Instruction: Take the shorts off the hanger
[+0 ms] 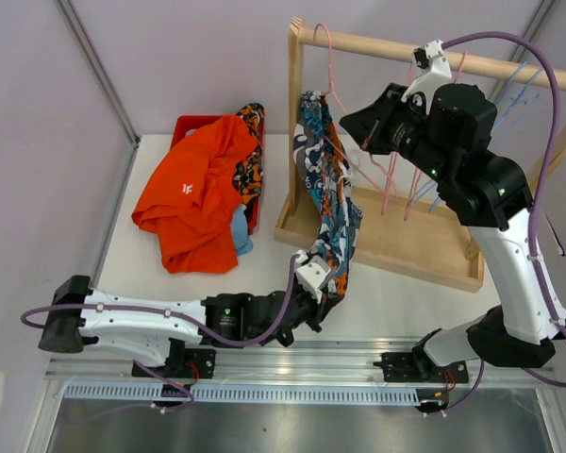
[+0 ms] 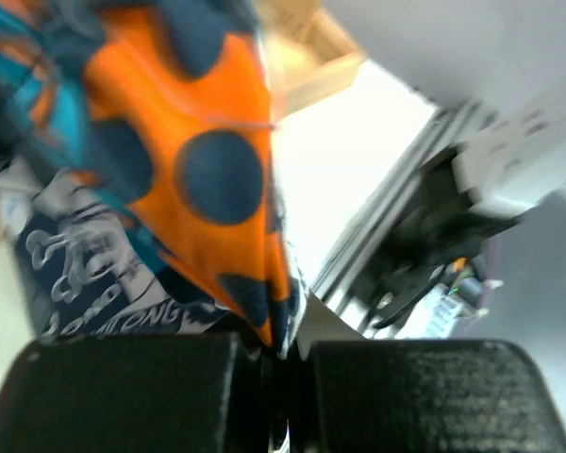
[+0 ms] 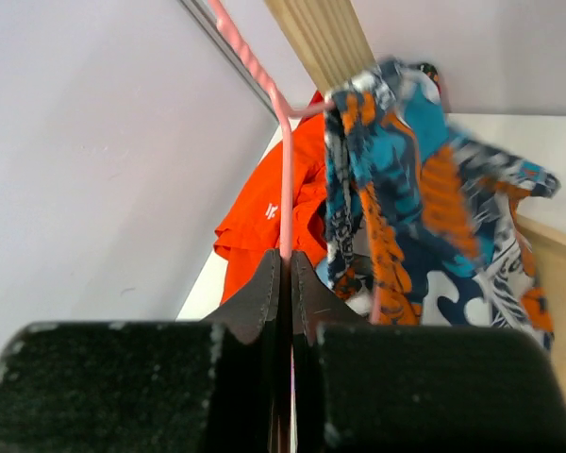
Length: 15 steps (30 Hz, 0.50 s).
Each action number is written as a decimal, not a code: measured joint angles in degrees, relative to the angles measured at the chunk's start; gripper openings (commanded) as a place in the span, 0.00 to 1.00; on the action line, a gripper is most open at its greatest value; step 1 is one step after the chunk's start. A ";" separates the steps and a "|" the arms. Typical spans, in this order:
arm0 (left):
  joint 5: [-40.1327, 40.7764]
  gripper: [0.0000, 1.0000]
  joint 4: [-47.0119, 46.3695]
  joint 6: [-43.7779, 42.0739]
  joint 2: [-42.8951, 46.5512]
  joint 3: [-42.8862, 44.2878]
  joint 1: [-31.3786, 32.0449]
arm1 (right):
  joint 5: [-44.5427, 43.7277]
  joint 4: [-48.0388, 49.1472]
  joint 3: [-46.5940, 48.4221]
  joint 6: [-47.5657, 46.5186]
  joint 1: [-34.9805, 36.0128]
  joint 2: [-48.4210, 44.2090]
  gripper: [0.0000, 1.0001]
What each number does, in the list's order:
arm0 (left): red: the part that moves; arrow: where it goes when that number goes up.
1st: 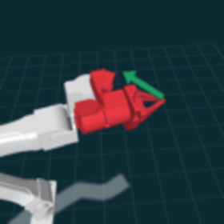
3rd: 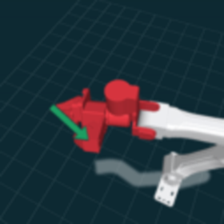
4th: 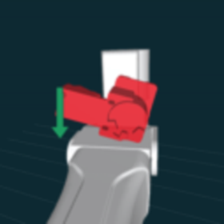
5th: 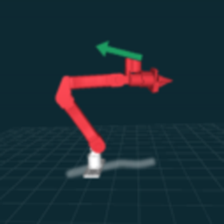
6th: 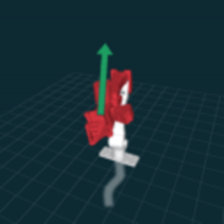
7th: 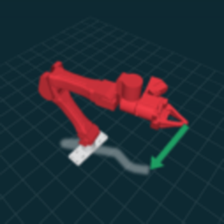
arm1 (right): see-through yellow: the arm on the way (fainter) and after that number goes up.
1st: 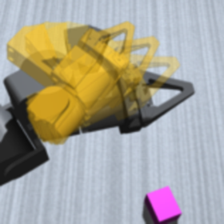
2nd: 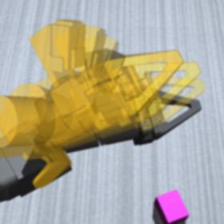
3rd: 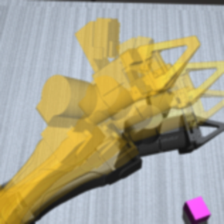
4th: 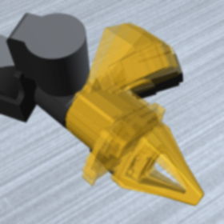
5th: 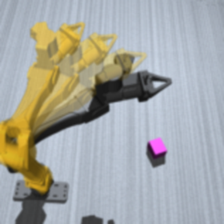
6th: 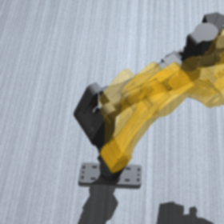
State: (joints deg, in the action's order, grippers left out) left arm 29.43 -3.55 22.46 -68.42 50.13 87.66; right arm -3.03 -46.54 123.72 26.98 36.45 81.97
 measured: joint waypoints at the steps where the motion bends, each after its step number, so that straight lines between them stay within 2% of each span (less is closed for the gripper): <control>1: 1.20 0.00 1.16 0.63 -0.09 -0.11 0.22 | -0.04 -0.17 -0.31 0.11 -0.09 -0.37 0.00; 4: 4.39 0.00 3.45 1.05 -0.26 0.81 -0.17 | -0.15 1.44 -5.92 1.73 -0.37 -4.02 0.00; 7: 5.03 0.00 8.22 0.02 -1.99 5.84 -2.27 | 0.22 4.33 -16.48 4.87 -0.07 -10.78 0.00; 11: 5.57 0.00 12.68 -3.56 -3.61 16.09 -9.07 | 1.09 4.59 -30.29 10.60 1.25 -21.84 0.00; 15: 6.05 0.00 19.28 -5.73 -4.50 28.09 -17.77 | 2.25 1.44 -34.56 14.08 1.86 -28.39 0.00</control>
State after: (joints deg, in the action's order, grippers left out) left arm 35.48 15.73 16.73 -72.93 78.22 69.89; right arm -0.78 -45.10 89.17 41.06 38.30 53.58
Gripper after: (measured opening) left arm 0.014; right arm 0.040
